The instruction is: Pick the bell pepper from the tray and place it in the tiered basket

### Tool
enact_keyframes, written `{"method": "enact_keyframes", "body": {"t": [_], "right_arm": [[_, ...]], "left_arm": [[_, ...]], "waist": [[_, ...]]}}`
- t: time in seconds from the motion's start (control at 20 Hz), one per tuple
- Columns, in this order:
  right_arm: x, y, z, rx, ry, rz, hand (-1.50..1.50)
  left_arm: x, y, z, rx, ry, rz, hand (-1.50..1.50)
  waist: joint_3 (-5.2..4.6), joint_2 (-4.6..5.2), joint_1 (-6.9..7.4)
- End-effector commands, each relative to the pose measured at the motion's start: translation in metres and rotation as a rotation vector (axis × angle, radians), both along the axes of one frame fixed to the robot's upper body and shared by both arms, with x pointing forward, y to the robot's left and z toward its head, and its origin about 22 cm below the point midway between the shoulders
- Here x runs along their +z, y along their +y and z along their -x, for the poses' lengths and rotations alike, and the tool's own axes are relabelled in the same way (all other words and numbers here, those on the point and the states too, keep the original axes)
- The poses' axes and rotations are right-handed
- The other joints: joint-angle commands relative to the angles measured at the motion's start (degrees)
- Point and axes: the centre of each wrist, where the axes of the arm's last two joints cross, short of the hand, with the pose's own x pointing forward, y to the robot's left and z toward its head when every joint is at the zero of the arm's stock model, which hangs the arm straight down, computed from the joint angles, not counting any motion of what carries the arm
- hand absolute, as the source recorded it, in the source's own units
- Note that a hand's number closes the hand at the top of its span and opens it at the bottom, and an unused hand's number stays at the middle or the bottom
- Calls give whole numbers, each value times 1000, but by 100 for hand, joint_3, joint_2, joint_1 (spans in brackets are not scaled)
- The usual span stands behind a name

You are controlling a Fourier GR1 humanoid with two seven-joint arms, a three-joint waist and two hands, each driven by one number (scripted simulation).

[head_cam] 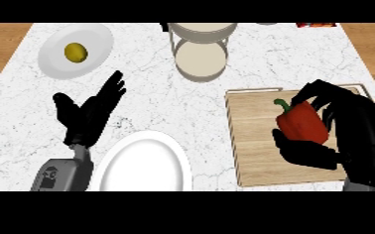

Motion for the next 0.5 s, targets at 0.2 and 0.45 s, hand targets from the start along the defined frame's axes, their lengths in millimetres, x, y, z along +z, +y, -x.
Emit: {"method": "enact_keyframes", "body": {"t": [0.2, 0.45], "right_arm": [[84, 10, 11, 9, -181, 4, 150], [132, 43, -18, 14, -208, 84, 150]], "left_arm": [[4, -3, 4, -21, -4, 2, 0], [-12, -16, 11, -28, -2, -14, 0]], "waist": [[7, 25, 77], [-3, 24, 134]]}}
